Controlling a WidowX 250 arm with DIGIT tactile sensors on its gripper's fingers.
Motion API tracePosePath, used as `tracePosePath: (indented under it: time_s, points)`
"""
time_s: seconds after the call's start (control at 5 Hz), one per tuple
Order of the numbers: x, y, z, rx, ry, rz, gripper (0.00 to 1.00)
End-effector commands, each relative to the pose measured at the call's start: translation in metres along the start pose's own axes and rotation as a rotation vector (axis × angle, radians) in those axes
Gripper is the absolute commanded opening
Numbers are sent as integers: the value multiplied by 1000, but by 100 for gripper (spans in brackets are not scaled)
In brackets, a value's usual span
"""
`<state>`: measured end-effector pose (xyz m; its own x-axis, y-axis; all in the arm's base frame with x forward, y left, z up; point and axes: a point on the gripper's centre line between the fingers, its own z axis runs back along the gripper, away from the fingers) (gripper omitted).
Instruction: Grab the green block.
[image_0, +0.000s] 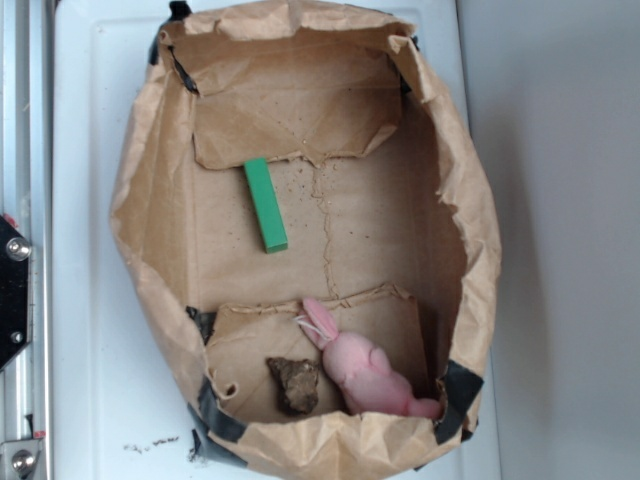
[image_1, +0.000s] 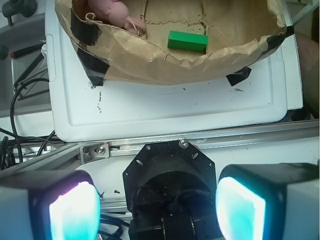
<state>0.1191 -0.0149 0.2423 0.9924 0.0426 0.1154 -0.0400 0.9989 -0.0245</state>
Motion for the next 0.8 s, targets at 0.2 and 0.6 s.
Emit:
tracePosePath:
  time_s: [0.2,0.6]
  points:
    - [49,8,-11,45,-6,194,100]
    - [128,42,-52,43,-155,598,100]
